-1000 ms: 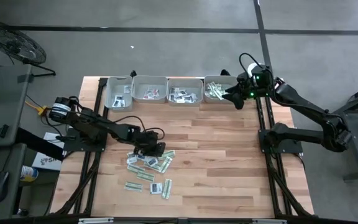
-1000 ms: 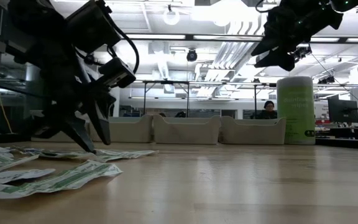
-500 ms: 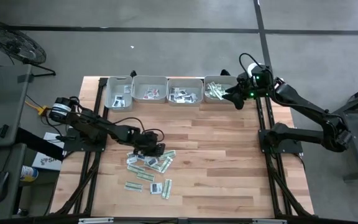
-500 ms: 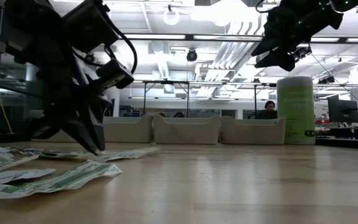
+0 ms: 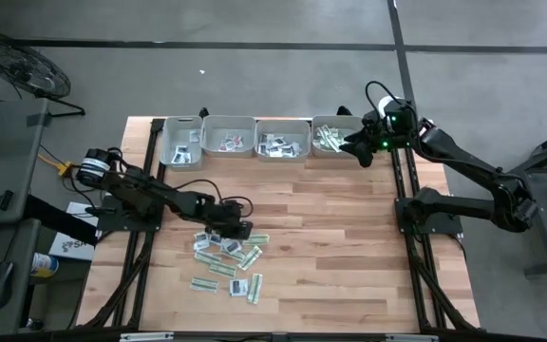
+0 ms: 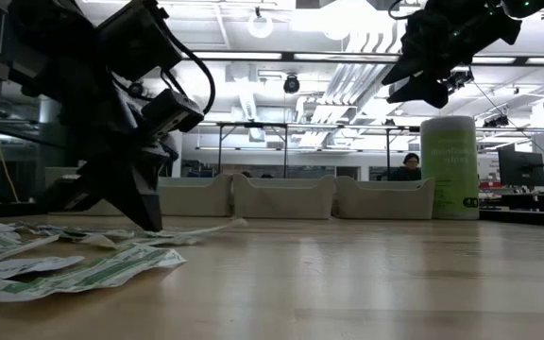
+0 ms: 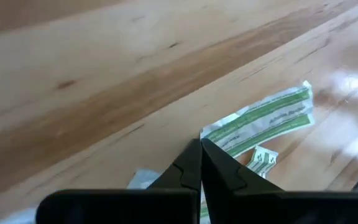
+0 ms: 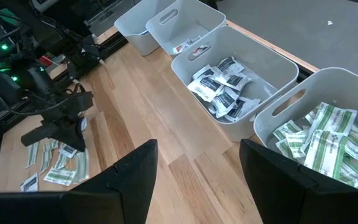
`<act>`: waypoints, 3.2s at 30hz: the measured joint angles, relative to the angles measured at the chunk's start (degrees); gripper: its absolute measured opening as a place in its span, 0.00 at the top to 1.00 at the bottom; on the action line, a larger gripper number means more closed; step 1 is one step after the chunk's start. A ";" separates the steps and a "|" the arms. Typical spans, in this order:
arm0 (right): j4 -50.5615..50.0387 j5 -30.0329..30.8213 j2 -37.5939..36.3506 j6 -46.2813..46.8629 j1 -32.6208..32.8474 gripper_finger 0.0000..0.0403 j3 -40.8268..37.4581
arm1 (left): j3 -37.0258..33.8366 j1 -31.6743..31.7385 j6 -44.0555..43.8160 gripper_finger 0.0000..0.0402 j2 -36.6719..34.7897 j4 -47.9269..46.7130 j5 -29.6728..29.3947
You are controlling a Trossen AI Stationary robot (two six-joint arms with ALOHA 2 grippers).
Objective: Pick & Place First Aid Supplies
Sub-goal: Put the green bandage into the right gray bin
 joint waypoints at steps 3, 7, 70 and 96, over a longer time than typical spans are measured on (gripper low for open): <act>0.00 -0.31 0.00 0.00 0.00 0.45 0.00 | 1.01 0.14 3.24 1.00 -1.40 -0.80 -3.28; 0.02 -0.30 0.00 0.20 1.00 0.45 0.00 | 3.49 0.55 7.48 1.00 -4.11 -0.31 -7.58; 19.37 4.11 14.40 -1.90 27.61 1.00 0.00 | 32.15 12.94 52.38 0.96 -6.05 -6.47 -8.66; 6.78 27.31 14.40 6.13 15.79 1.00 0.00 | 32.13 14.32 53.96 0.49 -24.93 -26.63 -29.26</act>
